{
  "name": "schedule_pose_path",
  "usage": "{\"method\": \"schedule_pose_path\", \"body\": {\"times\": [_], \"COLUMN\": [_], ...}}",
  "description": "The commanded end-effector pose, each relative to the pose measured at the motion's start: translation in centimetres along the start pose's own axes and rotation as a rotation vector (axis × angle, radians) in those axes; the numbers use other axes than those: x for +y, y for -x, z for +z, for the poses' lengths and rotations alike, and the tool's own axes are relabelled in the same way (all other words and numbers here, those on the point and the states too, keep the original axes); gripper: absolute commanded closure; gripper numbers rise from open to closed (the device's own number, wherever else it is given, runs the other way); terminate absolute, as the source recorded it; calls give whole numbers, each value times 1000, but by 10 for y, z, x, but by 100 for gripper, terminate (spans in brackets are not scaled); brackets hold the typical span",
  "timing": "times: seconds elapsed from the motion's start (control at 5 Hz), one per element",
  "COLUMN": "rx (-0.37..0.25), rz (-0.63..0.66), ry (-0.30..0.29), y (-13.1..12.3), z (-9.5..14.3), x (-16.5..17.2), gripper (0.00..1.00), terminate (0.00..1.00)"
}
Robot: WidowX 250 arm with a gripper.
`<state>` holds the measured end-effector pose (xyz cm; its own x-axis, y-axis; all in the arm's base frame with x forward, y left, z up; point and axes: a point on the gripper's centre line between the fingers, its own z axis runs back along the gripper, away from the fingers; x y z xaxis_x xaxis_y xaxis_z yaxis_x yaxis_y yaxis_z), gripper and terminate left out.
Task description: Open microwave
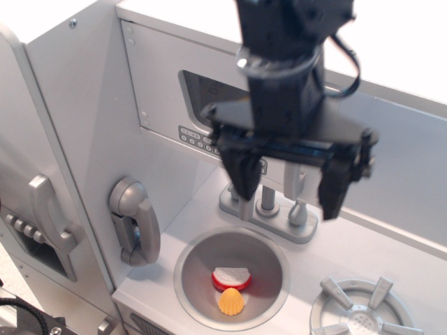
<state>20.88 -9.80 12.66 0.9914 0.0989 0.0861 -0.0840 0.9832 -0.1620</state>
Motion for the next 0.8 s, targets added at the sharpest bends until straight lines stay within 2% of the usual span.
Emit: {"method": "schedule_pose_path", "body": {"times": [0.0, 0.4, 0.6], "rx": [-67, -124, -151], "rz": [44, 90, 109], "ry": [24, -77, -102], "y": [-36, -55, -63], "z": [5, 2, -1], "x": [-12, 14, 22], "gripper": [0, 0, 0], "terminate": [0, 0, 0]}}
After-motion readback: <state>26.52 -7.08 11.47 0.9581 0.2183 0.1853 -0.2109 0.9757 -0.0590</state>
